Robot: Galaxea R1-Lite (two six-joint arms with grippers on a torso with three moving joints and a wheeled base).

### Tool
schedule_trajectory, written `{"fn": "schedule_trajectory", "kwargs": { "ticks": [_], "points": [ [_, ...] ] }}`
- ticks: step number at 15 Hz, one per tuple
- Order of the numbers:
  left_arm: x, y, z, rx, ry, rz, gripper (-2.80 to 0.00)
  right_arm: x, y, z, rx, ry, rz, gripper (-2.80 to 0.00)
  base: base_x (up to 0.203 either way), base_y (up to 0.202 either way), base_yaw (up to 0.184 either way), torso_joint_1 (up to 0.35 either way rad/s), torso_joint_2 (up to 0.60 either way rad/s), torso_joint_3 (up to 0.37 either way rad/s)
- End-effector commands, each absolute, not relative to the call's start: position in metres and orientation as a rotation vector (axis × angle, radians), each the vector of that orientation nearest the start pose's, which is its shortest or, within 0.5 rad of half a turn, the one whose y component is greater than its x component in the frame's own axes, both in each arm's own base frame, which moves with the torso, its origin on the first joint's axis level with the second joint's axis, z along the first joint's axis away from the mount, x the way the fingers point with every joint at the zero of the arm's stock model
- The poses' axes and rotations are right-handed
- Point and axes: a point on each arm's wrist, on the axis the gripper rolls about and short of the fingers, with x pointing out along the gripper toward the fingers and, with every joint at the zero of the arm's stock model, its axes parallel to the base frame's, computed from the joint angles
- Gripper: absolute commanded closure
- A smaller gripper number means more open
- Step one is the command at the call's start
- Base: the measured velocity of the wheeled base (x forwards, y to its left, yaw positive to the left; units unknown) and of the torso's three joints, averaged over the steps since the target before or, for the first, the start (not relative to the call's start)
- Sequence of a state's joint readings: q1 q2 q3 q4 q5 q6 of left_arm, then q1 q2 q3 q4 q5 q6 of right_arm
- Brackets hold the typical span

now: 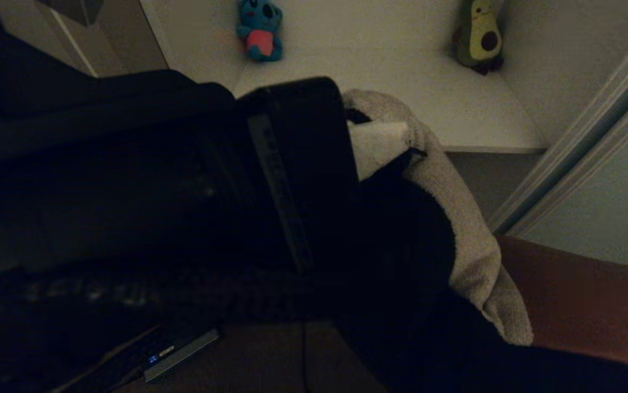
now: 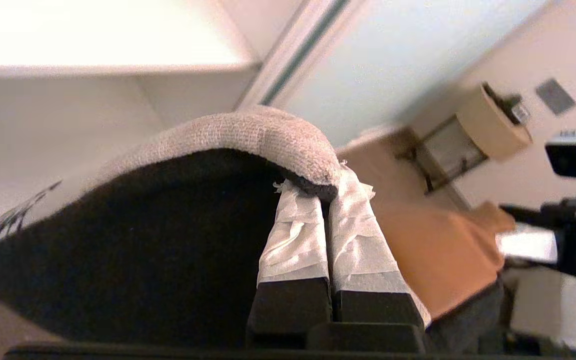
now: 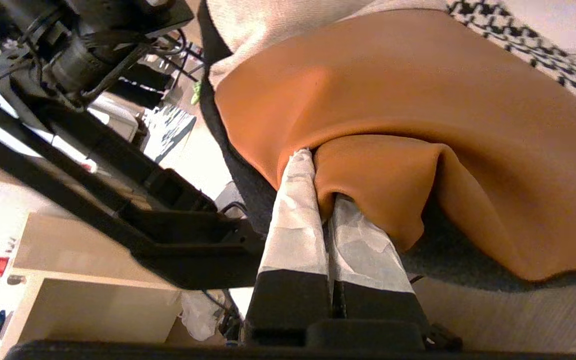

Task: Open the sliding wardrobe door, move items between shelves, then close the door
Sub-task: Place the pillow on the higher shelf

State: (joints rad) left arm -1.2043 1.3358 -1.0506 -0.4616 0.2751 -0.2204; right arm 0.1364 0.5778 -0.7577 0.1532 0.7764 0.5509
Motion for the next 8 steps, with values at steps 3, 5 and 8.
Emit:
{"fn": "schedule_trajectory", "kwargs": {
  "ticks": [3,5,8],
  "points": [
    [0.100,-0.200,0.348,-0.348,-0.090,-0.828,0.00,0.023,0.018,0.283,0.504,0.215,0.874,0.00,0.000,0.000,0.000,0.000,0.00,0.000],
    [0.107,-0.193,0.361,-0.353,-0.133,-0.784,0.00,0.040,0.020,0.292,0.504,0.220,0.870,0.00,0.000,0.000,0.000,0.000,0.00,0.000],
    [0.106,-0.189,0.381,-0.359,-0.144,-0.779,0.00,0.063,0.022,0.329,0.485,0.150,0.837,0.00,0.000,0.000,0.000,0.000,0.00,0.000]
  ]
}}
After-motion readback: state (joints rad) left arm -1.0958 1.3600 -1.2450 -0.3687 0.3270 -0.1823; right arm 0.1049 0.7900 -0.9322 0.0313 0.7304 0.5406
